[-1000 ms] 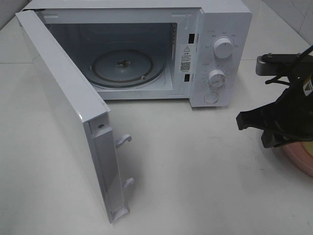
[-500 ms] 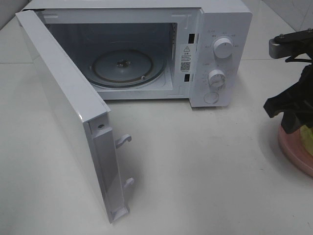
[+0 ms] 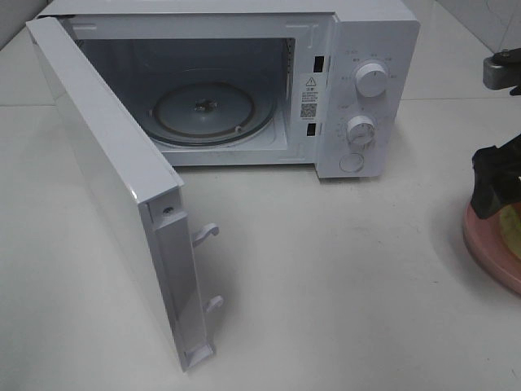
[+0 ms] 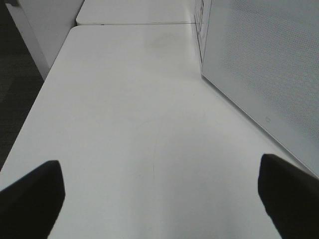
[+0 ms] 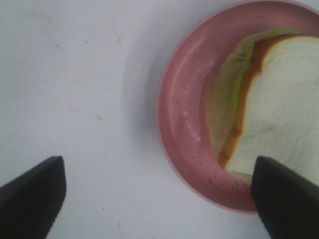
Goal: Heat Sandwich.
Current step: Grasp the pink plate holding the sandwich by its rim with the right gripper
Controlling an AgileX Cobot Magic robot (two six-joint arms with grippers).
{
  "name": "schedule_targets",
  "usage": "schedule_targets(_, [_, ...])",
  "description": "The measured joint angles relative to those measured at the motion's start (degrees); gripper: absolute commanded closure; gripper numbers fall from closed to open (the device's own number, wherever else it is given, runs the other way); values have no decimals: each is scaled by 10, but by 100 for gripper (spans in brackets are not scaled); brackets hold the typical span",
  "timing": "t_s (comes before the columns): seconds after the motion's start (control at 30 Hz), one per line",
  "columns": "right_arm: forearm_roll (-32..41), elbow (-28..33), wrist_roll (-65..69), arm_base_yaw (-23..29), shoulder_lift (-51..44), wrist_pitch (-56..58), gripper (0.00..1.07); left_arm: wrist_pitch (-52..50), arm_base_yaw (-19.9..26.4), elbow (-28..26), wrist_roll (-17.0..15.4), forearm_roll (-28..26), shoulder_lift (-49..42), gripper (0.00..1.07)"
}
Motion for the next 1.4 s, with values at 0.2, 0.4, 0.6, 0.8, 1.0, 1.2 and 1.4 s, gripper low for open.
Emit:
schedule_targets(0.2, [17, -1, -3, -20, 39, -15, 12, 0, 0, 0, 0, 0, 0, 3])
schedule_targets(0.4, [17, -1, -3, -20, 86, -43, 14, 0, 0, 0, 0, 0, 0, 3])
schedule_targets(0.6, [17, -1, -3, -20, 135, -68, 16, 0, 0, 0, 0, 0, 0, 3])
schedule_targets(0.8, [6, -1, 10, -20, 173, -97, 18, 0, 0, 0, 0, 0, 0, 3])
schedule_targets(1.0, [-10, -1, 22, -20, 199, -119, 19, 0, 0, 0, 0, 0, 0, 3])
schedule_targets(1.2, [-14, -1, 24, -20, 222, -140, 20, 0, 0, 0, 0, 0, 0, 3])
schedule_targets(1.4, [-19, -1, 37, -20, 253, -162, 21, 0, 0, 0, 0, 0, 0, 3])
